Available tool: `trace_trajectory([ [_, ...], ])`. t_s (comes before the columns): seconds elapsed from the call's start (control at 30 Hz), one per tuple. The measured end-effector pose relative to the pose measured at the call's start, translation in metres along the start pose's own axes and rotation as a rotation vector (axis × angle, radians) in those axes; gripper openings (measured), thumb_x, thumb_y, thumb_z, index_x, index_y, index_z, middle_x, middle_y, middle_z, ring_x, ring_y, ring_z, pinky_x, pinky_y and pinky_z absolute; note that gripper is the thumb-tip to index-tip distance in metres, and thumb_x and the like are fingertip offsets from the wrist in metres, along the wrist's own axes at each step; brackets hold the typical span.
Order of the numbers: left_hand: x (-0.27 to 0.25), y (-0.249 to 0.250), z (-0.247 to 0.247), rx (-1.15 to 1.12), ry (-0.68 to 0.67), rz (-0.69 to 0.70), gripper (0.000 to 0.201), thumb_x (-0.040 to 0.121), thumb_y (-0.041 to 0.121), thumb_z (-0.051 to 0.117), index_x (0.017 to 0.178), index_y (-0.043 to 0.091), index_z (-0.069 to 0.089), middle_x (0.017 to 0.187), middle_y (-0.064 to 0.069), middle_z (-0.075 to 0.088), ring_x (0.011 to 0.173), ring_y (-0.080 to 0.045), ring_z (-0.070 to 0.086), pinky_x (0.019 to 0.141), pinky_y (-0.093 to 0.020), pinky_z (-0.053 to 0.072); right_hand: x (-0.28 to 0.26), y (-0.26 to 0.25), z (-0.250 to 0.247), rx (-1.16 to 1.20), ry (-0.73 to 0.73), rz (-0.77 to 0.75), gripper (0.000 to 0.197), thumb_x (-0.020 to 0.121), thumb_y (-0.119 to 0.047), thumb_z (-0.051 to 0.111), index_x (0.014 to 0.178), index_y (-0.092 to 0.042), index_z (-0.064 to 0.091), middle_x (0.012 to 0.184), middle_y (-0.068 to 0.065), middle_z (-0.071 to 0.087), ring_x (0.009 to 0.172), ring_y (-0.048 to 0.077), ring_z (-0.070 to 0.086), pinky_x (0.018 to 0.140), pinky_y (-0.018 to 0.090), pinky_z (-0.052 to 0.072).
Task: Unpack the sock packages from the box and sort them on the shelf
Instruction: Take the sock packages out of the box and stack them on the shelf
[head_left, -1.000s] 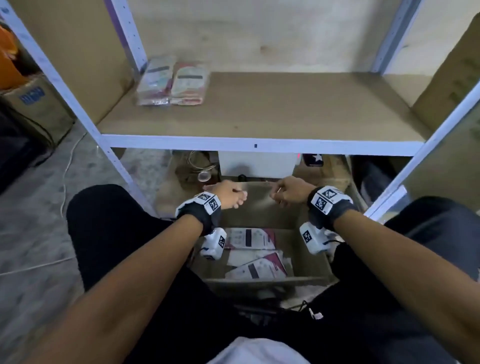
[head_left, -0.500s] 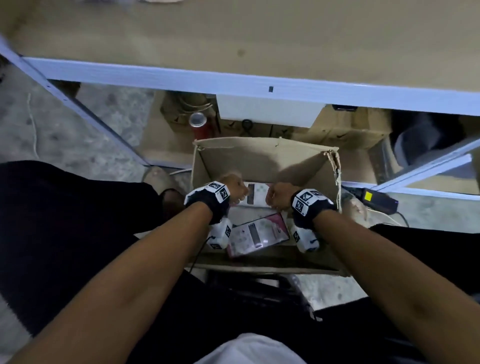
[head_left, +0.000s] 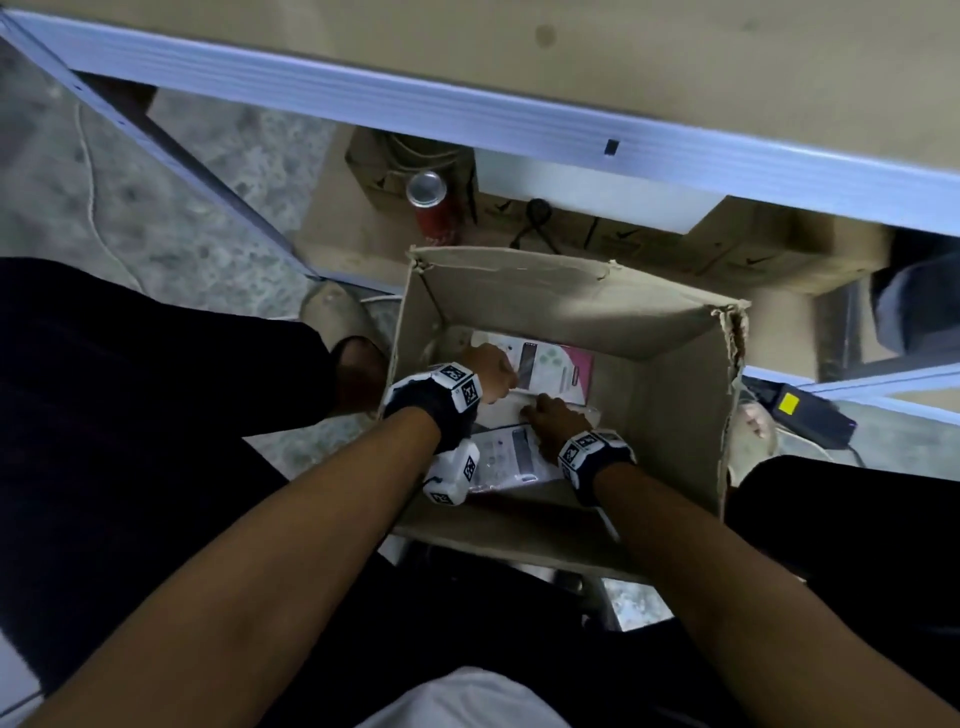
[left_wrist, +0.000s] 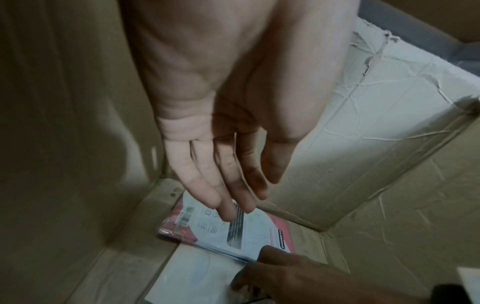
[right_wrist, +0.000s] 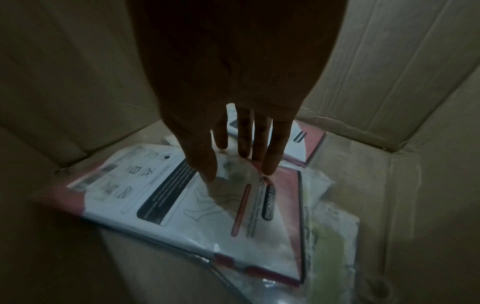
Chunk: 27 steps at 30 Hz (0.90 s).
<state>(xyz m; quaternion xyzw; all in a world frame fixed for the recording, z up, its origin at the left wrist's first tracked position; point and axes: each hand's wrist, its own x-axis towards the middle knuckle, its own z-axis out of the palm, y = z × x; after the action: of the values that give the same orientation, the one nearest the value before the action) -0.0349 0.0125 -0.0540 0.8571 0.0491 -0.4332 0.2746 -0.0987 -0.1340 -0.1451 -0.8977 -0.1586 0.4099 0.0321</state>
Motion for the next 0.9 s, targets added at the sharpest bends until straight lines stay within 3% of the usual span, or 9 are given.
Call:
trace_trajectory([
  [0.1,-0.002,-0.001,-0.001,-0.013,-0.025,-0.008,0.031,0.098,0.016,0.054,0.104,-0.009,0.071,0.106,-0.025,0.072,0.1,-0.04,0.069,0.089,-0.045,0.058,0.002,-0.003,0.01,0.01,0.06,-0.011,0.055,0.095,-0.011,0.055,0.146,-0.012,0.034,0.145,0.017,0.036,0.132,0.035,0.04,0.101,0.05,0.046],
  [0.2,-0.005,-0.001,-0.003,0.04,-0.027,0.0,0.033,0.099,0.019,0.052,0.108,-0.007,0.07,0.11,-0.024,0.071,0.103,-0.039,0.068,0.092,-0.044,0.056,0.004,-0.001,0.009,-0.009,0.005,-0.019,0.057,0.095,-0.014,0.059,0.146,-0.012,0.034,0.144,0.018,0.042,0.133,0.035,0.041,0.104,0.048,0.044],
  [0.3,-0.005,0.001,-0.003,0.084,-0.04,0.004,0.033,0.1,0.018,0.05,0.11,-0.005,0.07,0.112,-0.022,0.071,0.104,-0.038,0.067,0.092,-0.045,0.056,0.008,0.002,0.003,0.023,-0.036,-0.066,0.047,0.094,-0.02,0.063,0.138,-0.011,0.048,0.14,0.016,0.049,0.131,0.033,0.046,0.105,0.044,0.043],
  [0.4,-0.006,0.004,-0.003,0.12,-0.035,0.018,0.029,0.1,0.014,0.048,0.115,0.0,0.068,0.117,-0.018,0.069,0.108,-0.033,0.065,0.095,-0.04,0.055,0.019,0.007,-0.018,0.081,0.068,-0.066,0.038,0.094,-0.018,0.062,0.131,-0.01,0.057,0.133,0.014,0.058,0.123,0.031,0.056,0.103,0.046,0.046],
  [0.5,-0.007,0.005,-0.003,0.164,0.001,0.041,0.031,0.1,0.013,0.044,0.118,0.001,0.067,0.124,-0.016,0.065,0.113,-0.031,0.062,0.096,-0.035,0.05,0.031,0.013,-0.042,0.094,0.23,0.019,0.037,0.093,-0.016,0.061,0.129,-0.007,0.059,0.132,0.016,0.056,0.125,0.033,0.052,0.102,0.044,0.046],
  [0.6,-0.005,0.004,-0.002,0.168,-0.001,0.052,0.033,0.101,0.016,0.044,0.115,-0.001,0.067,0.118,-0.018,0.067,0.109,-0.032,0.063,0.096,-0.037,0.05,0.041,0.022,-0.055,0.048,0.316,0.079,0.04,0.092,-0.014,0.062,0.131,-0.006,0.058,0.135,0.018,0.051,0.128,0.035,0.048,0.101,0.041,0.045],
  [0.8,0.001,-0.003,0.0,0.126,0.026,0.058,0.029,0.098,0.015,0.049,0.111,0.0,0.07,0.115,-0.017,0.069,0.106,-0.031,0.066,0.094,-0.04,0.055,0.05,0.026,-0.052,0.086,0.21,0.136,0.04,0.092,-0.008,0.06,0.132,-0.005,0.054,0.139,0.017,0.051,0.126,0.038,0.053,0.101,0.046,0.047],
  [0.9,0.003,-0.005,0.002,0.127,0.04,0.06,0.027,0.098,0.015,0.051,0.114,0.002,0.069,0.119,-0.015,0.068,0.11,-0.028,0.065,0.096,-0.039,0.053,0.05,0.023,-0.044,0.098,0.173,0.152,0.042,0.093,-0.011,0.06,0.134,-0.007,0.053,0.142,0.018,0.045,0.132,0.037,0.045,0.106,0.048,0.041],
])
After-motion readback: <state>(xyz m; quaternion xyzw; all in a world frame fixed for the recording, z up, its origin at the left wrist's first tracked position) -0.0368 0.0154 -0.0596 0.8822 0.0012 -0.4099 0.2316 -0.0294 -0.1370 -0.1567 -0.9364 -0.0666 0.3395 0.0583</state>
